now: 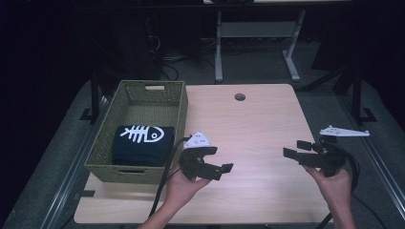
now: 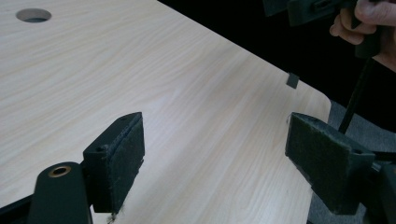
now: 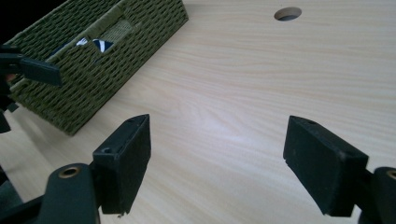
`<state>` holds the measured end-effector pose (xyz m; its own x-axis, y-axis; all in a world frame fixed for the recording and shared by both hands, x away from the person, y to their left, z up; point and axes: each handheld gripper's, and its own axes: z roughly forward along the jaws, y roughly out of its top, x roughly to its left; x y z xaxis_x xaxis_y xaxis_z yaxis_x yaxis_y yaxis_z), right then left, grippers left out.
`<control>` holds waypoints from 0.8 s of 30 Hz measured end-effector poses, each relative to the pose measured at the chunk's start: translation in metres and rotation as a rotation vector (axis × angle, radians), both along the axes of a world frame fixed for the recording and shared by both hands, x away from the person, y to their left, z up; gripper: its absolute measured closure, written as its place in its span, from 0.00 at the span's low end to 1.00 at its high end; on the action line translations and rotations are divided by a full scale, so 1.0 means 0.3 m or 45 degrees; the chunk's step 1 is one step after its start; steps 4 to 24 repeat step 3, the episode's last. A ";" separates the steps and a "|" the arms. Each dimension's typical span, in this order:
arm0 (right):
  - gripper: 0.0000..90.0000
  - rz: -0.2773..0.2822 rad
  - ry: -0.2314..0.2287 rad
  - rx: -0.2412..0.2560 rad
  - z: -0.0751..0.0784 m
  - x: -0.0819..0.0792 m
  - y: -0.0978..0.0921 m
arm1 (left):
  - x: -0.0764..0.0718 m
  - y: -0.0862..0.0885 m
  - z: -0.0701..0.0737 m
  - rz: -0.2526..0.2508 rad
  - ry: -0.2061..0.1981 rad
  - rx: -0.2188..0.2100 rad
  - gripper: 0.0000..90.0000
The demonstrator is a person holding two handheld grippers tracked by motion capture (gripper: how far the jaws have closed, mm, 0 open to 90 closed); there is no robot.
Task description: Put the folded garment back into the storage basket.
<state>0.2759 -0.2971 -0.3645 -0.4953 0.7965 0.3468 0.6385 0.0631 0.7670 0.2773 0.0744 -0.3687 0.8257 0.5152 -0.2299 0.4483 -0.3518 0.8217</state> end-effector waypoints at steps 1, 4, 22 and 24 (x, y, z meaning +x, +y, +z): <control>0.25 -0.012 -0.036 0.017 -0.012 -0.032 -0.009 | -0.023 -0.011 -0.018 -0.013 -0.011 0.003 0.22; 0.25 -0.006 -0.052 0.022 -0.020 -0.048 -0.013 | -0.038 -0.015 -0.029 -0.015 -0.025 0.006 0.22; 0.25 -0.006 -0.052 0.022 -0.020 -0.048 -0.013 | -0.038 -0.015 -0.029 -0.015 -0.025 0.006 0.22; 0.25 -0.006 -0.052 0.022 -0.020 -0.048 -0.013 | -0.038 -0.015 -0.029 -0.015 -0.025 0.006 0.22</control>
